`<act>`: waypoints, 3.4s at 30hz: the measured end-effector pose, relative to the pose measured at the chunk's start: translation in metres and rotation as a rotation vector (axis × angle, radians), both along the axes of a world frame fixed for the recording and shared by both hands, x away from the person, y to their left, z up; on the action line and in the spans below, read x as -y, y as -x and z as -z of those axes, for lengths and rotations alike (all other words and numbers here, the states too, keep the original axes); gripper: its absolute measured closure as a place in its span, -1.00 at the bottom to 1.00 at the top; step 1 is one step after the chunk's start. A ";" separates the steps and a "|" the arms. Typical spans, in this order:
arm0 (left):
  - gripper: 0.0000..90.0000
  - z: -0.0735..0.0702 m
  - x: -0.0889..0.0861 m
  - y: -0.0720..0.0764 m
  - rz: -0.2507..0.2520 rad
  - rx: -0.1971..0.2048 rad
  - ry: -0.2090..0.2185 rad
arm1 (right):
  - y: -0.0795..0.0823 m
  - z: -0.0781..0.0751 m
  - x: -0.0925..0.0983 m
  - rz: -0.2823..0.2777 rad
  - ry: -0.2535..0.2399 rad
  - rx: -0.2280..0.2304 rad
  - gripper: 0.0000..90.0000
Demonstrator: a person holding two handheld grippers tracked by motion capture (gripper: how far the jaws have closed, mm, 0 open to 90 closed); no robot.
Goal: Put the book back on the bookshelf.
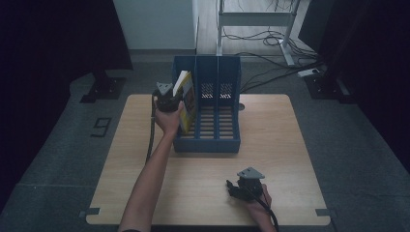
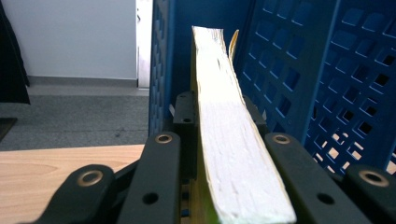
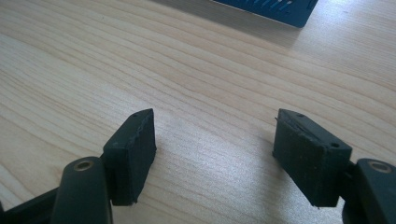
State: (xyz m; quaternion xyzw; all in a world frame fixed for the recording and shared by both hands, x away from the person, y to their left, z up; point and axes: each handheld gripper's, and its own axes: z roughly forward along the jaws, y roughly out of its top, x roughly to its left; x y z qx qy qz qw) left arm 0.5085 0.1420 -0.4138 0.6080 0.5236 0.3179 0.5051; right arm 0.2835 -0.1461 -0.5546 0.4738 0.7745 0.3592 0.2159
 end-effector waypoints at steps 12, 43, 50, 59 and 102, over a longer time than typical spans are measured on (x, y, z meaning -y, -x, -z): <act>0.47 -0.003 -0.008 0.009 0.011 0.026 0.038 | 0.000 0.000 0.000 0.001 0.000 0.000 -0.35; 0.04 -0.007 -0.034 0.043 0.173 0.033 0.069 | 0.000 0.000 0.000 0.002 0.002 0.001 -0.35; 0.02 -0.015 -0.047 0.057 0.203 0.040 0.069 | 0.000 0.000 -0.001 0.003 0.002 0.001 -0.35; 0.02 -0.020 -0.060 0.080 0.270 0.025 0.074 | 0.000 0.000 -0.001 0.003 0.003 0.001 -0.35; -0.01 0.050 -0.076 0.192 0.497 -0.111 0.040 | -0.001 0.000 -0.004 -0.001 0.000 -0.003 -0.35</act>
